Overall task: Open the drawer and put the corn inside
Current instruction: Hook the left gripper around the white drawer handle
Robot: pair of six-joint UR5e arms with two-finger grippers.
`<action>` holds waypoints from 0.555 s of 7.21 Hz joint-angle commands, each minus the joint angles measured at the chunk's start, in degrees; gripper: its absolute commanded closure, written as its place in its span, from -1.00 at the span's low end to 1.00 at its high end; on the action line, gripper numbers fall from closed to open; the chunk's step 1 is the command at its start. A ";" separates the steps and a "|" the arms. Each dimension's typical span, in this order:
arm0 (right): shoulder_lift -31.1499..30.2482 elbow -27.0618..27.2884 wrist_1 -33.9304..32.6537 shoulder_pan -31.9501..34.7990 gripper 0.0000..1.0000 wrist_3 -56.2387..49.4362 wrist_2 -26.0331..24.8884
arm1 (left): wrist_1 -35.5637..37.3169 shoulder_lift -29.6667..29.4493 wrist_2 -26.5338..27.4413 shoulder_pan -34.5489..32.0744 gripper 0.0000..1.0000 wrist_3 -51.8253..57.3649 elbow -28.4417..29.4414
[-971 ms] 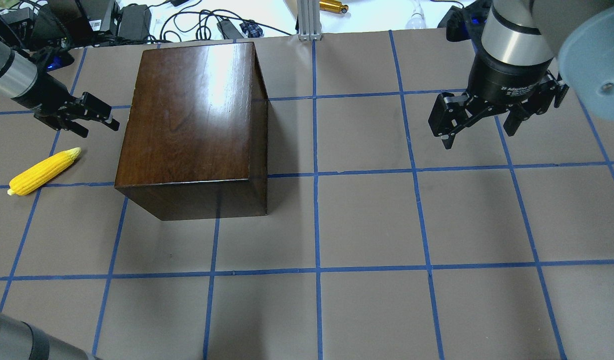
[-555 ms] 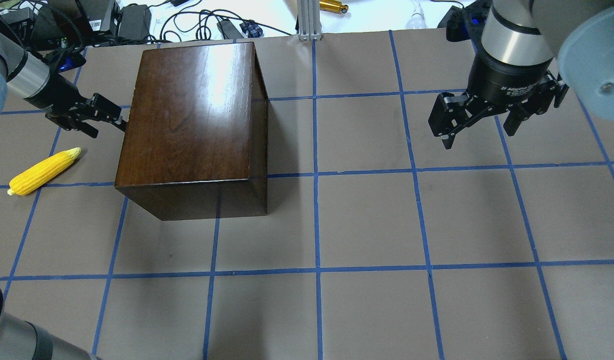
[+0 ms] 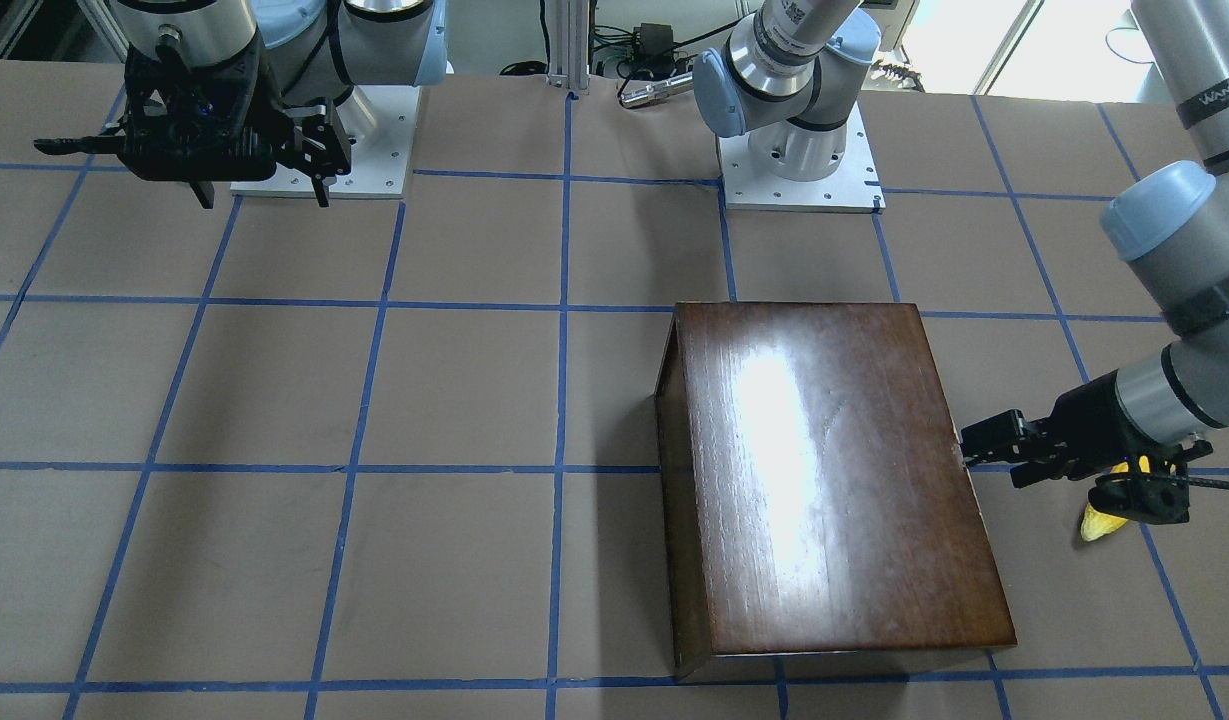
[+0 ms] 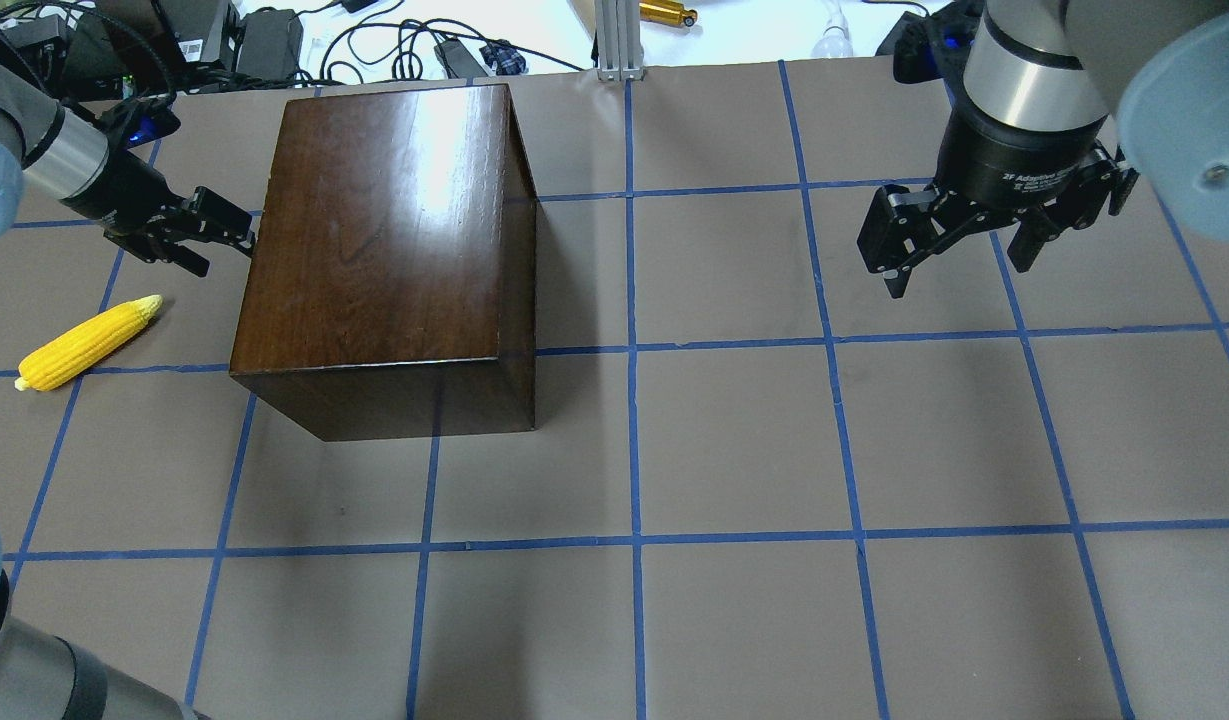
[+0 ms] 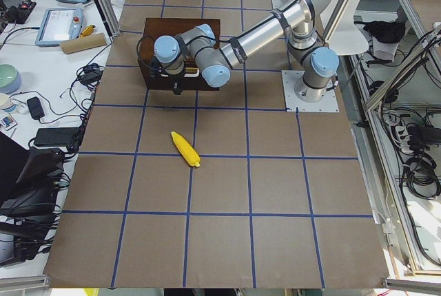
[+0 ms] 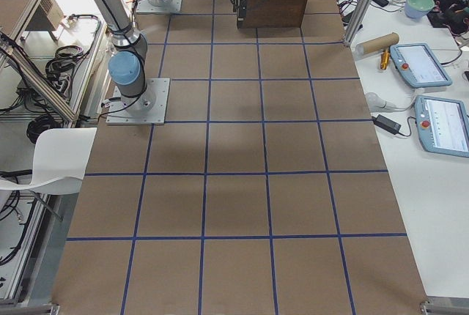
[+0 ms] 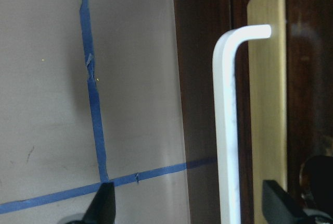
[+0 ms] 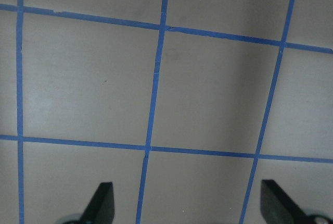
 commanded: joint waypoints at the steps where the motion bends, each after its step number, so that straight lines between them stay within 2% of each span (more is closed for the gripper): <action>1: -0.04 0.00 0.00 0.00 -1.00 0.00 0.06 | 0.28 -1.42 -0.01 -0.07 -1.00 -0.31 -0.02; 4: 0.05 0.00 0.00 0.00 -1.00 0.00 0.06 | 0.54 -2.39 0.08 -0.16 -1.00 -0.23 0.07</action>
